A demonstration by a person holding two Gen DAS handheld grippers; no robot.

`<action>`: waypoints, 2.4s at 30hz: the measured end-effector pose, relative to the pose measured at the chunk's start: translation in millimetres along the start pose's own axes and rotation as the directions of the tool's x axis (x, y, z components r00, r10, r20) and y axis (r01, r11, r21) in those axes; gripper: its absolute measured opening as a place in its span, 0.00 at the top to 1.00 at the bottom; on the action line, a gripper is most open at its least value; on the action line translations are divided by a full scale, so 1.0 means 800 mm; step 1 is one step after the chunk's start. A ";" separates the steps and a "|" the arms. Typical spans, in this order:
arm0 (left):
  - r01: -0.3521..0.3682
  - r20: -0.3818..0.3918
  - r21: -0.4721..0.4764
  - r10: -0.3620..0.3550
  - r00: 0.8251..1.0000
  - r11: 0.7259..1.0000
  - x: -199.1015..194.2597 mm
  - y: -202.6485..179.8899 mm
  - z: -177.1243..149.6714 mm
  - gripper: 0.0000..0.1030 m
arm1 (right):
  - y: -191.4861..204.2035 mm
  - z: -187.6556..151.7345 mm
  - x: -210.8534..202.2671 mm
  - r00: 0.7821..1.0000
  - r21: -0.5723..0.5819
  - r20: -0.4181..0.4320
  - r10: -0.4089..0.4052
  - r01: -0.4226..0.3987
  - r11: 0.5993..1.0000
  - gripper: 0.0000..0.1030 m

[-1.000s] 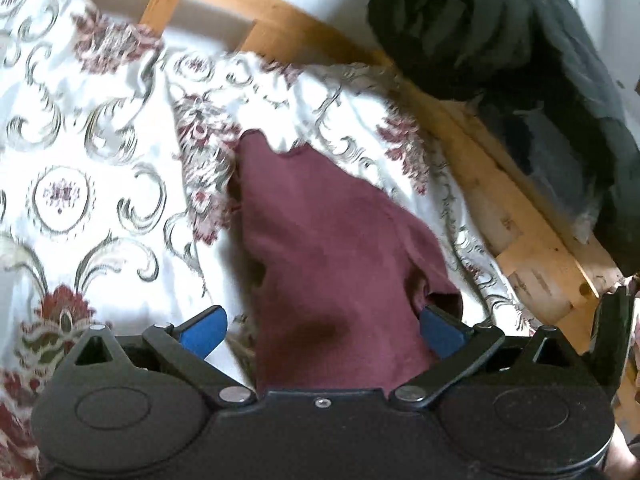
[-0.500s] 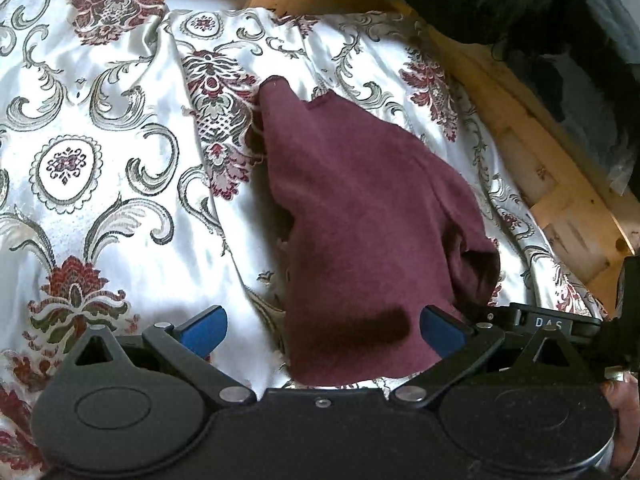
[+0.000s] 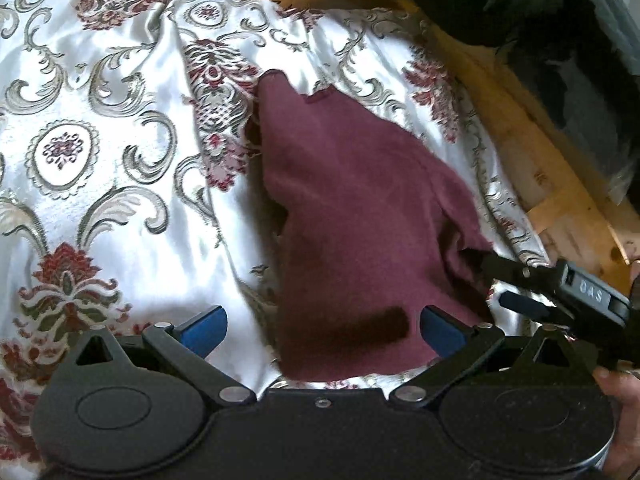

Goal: Fold small clothes

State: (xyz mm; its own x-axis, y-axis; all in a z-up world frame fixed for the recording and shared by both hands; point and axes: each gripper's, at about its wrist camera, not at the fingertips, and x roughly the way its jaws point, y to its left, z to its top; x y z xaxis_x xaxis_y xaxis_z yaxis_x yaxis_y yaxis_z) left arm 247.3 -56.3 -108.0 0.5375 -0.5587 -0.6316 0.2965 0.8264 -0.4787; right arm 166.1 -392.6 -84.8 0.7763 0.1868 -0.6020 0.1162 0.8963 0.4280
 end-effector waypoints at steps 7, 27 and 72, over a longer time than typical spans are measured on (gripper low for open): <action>0.034 0.020 -0.014 -0.034 0.999 0.999 0.011 -0.001 0.010 0.01 | -0.033 0.039 0.040 0.990 0.187 0.071 0.120 -0.132 0.974 0.02; 0.159 -0.011 -0.034 -0.160 0.987 0.987 0.081 0.017 0.051 0.10 | -0.034 0.047 0.116 0.985 0.209 -0.008 0.170 -0.165 0.964 0.59; -0.151 0.255 -0.149 0.186 0.949 0.977 -0.035 0.050 0.044 0.11 | 0.117 0.009 0.063 0.972 -0.353 0.136 0.190 -0.132 0.926 0.13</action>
State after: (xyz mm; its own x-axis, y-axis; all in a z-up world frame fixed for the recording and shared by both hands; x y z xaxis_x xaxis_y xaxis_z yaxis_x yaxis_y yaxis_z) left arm 271.5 -4.8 -88.1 0.7668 -0.3584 -0.5326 0.0903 0.8816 -0.4632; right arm 220.8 -301.9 -70.3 0.8612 0.2973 -0.4122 -0.2132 0.9476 0.2380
